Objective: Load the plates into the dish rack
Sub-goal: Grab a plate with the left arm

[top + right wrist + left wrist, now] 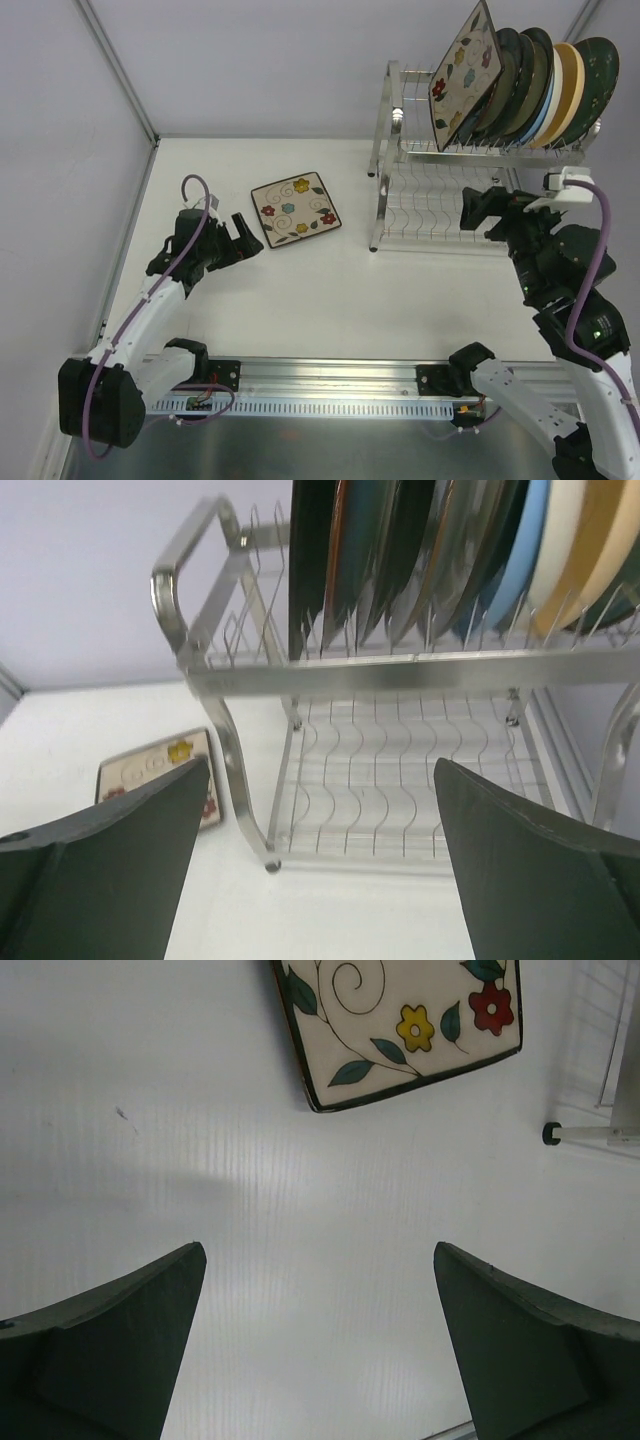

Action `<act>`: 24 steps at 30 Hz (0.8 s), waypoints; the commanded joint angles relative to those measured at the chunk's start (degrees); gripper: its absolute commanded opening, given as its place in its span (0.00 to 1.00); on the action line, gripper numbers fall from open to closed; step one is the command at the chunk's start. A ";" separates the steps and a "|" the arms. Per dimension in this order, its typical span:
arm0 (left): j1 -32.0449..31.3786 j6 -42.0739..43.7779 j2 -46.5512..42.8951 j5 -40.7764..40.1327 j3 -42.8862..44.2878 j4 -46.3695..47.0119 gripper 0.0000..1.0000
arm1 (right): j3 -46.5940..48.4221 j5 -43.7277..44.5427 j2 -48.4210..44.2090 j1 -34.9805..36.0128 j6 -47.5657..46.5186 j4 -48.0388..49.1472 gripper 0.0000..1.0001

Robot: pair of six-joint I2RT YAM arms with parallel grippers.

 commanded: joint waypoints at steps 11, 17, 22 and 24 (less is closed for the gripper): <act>0.31 -6.65 17.36 -0.11 5.87 14.23 0.99 | -25.17 -18.40 -13.59 -0.05 10.72 5.65 0.99; 3.82 -12.09 26.50 5.42 5.08 28.25 0.99 | -28.96 -25.00 -12.63 -0.05 12.58 7.60 1.00; 6.37 -15.70 34.85 10.35 3.93 38.22 0.99 | -30.81 -25.45 -12.37 -0.05 12.67 8.65 1.00; 6.55 -15.88 38.10 11.92 4.81 40.77 0.98 | -31.08 -27.64 -12.02 0.03 12.76 8.92 1.00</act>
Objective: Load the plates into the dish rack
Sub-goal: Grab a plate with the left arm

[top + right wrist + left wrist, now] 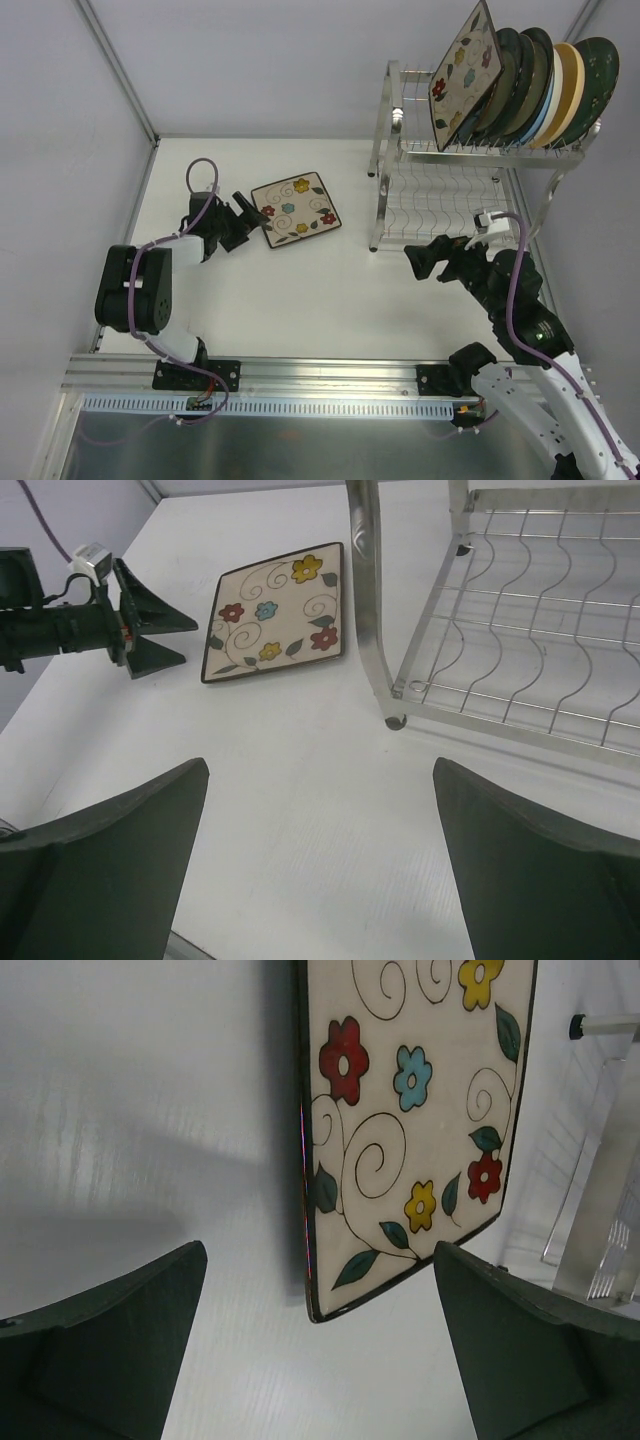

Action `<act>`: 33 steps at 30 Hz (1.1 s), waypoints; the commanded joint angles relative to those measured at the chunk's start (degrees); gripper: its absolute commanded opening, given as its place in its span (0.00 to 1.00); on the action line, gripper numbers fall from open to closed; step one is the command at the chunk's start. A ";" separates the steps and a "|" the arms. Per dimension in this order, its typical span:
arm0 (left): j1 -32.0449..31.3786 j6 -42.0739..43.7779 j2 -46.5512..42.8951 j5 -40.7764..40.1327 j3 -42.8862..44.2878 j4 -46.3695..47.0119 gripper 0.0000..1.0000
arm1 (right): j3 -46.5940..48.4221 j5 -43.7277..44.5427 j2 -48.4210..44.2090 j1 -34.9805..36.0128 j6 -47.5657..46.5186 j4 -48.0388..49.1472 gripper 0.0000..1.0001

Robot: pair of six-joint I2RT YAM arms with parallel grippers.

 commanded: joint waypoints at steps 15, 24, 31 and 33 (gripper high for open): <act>-0.56 -4.13 18.96 8.85 7.98 10.23 0.82 | -1.31 -2.94 1.78 0.03 1.63 4.28 0.99; -2.85 -3.51 22.83 9.38 9.21 10.23 0.68 | -1.14 -2.77 2.49 0.03 2.25 4.28 1.00; -3.11 -2.72 21.87 9.47 7.37 11.11 0.23 | -1.58 -4.09 2.66 0.03 3.30 3.85 0.99; -3.11 -2.63 20.90 9.56 6.58 11.37 0.08 | -1.84 -4.61 2.84 0.12 3.39 3.85 1.00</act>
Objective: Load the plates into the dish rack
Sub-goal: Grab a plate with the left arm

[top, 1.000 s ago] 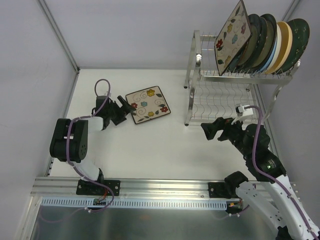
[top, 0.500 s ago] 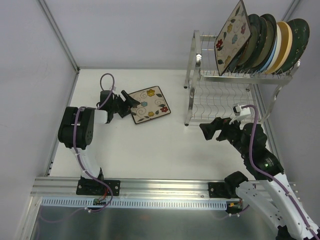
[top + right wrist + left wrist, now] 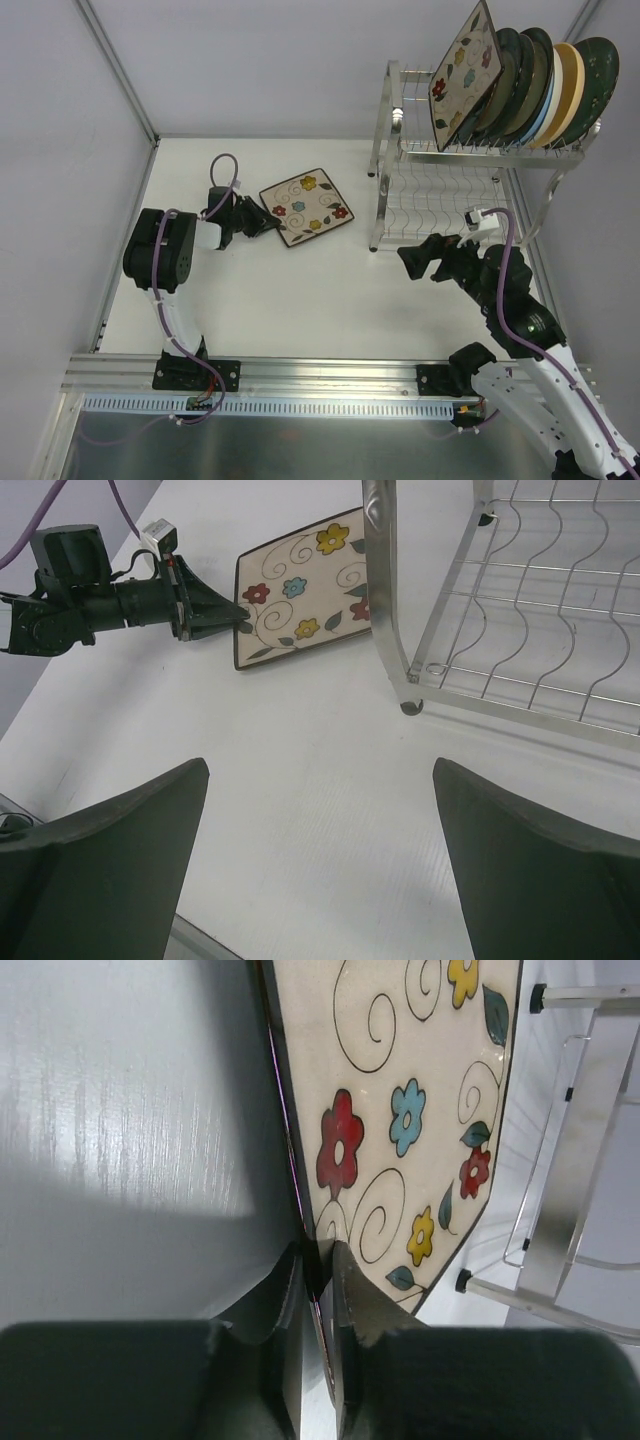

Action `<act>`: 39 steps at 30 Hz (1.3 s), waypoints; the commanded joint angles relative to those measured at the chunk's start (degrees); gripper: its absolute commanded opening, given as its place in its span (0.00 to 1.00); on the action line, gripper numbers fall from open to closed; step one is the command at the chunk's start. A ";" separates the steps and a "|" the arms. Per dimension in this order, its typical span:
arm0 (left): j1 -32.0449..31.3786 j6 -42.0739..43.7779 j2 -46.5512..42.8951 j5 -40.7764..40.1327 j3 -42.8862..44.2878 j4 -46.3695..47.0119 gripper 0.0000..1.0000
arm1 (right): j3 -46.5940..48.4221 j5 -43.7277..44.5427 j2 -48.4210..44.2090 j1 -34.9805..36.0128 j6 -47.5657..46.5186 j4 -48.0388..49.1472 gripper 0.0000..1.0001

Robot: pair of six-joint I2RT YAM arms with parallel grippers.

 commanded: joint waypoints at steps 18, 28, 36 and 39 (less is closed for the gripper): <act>-0.64 -8.40 -29.54 1.57 -19.69 -2.43 0.00 | -11.95 -8.32 4.71 3.17 19.11 17.55 1.00; -0.64 -13.07 -48.45 -1.59 -25.06 -11.31 0.00 | -18.98 -4.63 10.42 6.59 31.78 28.72 0.98; -0.64 -15.44 -59.61 -0.10 -27.08 -18.26 0.00 | -18.64 -3.75 20.18 10.03 33.98 34.52 0.97; -0.55 -18.34 -62.87 -1.15 -28.75 -18.26 0.00 | -17.93 -2.44 23.33 12.13 35.47 35.75 0.97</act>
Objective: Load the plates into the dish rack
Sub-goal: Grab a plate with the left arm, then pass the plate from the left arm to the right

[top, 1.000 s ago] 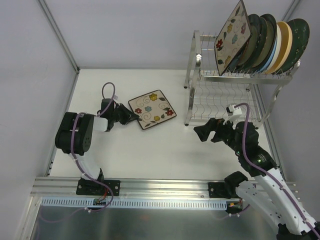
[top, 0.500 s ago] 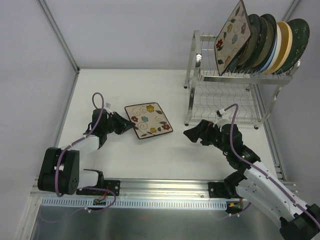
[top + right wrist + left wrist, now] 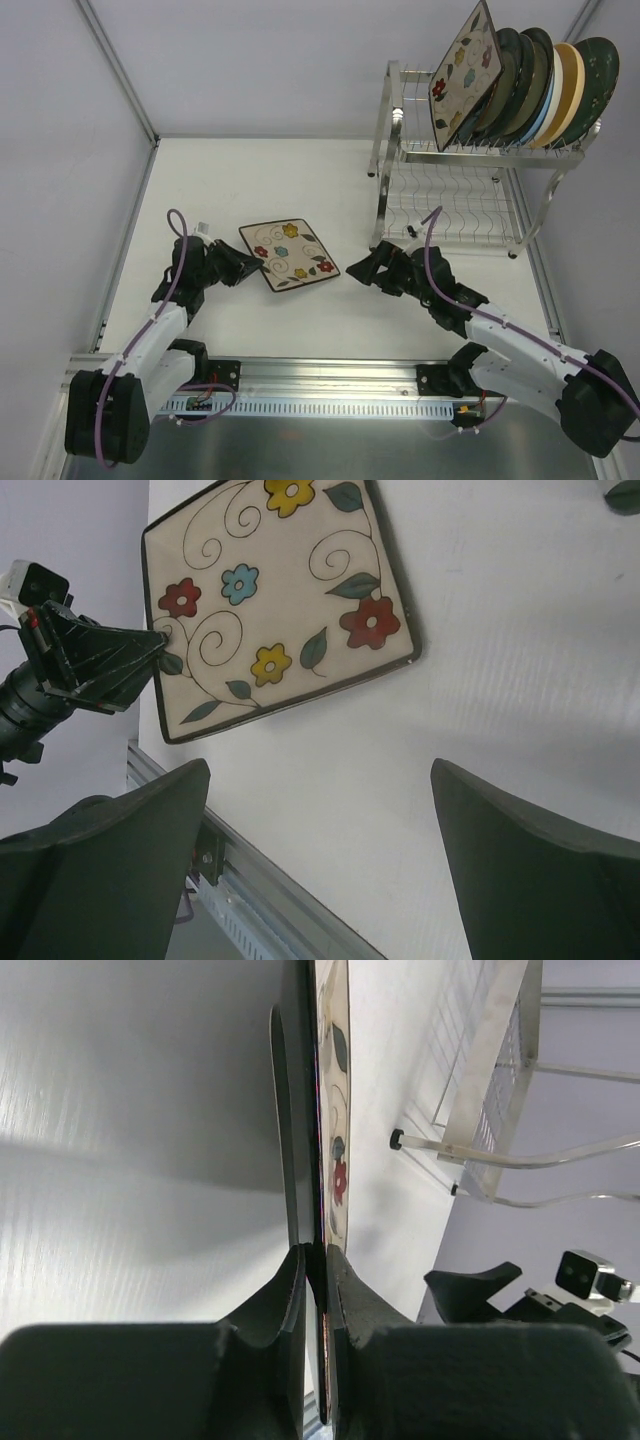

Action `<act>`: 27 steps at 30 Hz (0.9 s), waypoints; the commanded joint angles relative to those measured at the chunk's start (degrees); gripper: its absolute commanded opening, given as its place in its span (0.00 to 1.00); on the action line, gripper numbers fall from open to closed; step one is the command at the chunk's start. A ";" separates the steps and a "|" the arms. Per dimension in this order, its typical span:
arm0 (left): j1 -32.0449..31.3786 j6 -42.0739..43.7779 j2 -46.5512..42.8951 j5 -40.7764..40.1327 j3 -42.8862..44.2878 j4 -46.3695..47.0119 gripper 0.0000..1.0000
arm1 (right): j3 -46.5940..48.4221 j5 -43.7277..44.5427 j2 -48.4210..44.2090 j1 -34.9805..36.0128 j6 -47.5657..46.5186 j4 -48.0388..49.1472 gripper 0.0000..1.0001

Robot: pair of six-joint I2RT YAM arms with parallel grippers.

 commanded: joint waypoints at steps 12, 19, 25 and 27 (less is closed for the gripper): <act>-2.84 -12.08 -9.79 0.52 -0.52 5.83 0.00 | 4.88 11.01 18.26 13.39 14.86 16.39 0.96; -3.63 -13.31 -14.45 -2.38 -2.02 4.43 0.00 | 9.00 12.86 28.81 16.13 21.01 24.48 0.93; -4.42 -13.31 -16.39 -3.52 -2.19 3.37 0.00 | 12.79 12.77 35.76 17.36 25.58 25.37 0.90; -4.77 -13.23 -17.09 -4.32 -2.28 2.93 0.00 | 14.46 12.60 38.12 18.14 26.72 25.81 0.88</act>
